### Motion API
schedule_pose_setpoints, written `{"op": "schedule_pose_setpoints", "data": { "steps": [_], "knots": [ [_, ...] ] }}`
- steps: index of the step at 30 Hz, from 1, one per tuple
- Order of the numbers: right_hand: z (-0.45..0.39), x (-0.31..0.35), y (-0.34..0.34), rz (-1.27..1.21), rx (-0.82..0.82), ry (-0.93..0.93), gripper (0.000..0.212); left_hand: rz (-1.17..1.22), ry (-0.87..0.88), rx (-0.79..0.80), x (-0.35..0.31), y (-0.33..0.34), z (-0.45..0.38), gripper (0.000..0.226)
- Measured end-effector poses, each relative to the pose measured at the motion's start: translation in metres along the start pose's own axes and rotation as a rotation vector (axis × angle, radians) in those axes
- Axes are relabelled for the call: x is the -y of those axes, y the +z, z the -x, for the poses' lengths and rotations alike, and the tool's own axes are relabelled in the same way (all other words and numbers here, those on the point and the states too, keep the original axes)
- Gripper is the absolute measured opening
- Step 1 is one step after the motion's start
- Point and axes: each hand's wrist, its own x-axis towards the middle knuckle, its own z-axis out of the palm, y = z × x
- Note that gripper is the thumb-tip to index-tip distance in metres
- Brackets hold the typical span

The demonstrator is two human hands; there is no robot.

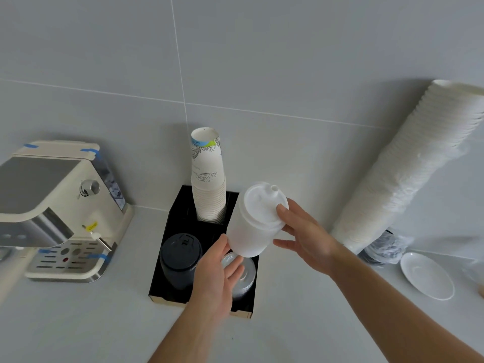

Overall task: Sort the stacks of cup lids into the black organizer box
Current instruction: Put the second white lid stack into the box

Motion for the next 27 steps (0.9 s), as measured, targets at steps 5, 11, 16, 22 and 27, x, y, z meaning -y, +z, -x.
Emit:
{"op": "schedule_pose_setpoints", "data": {
  "steps": [5, 11, 16, 22, 27],
  "knots": [
    [-0.026, 0.015, -0.004, 0.025, -0.048, 0.003, 0.049, -0.034, -0.006, 0.001, -0.015, 0.01, -0.024, 0.035],
    [-0.065, 0.03, -0.018, 0.07, -0.086, 0.075, 0.032, -0.133, -0.029, -0.01, -0.039, 0.029, -0.057, 0.03],
    [-0.089, 0.028, -0.03, 0.032, -0.036, 0.113, 0.037, -0.181, 0.006, -0.034, -0.049, 0.045, -0.082, 0.021],
    [-0.112, 0.018, -0.039, 0.036, -0.104, 0.175, 0.027, -0.216, -0.019, 0.009, -0.042, 0.059, -0.102, 0.017],
    [-0.126, 0.016, -0.04, 0.046, -0.134, 0.18, 0.033, -0.256, -0.033, 0.003, -0.04, 0.064, -0.118, 0.024]
  ]
}}
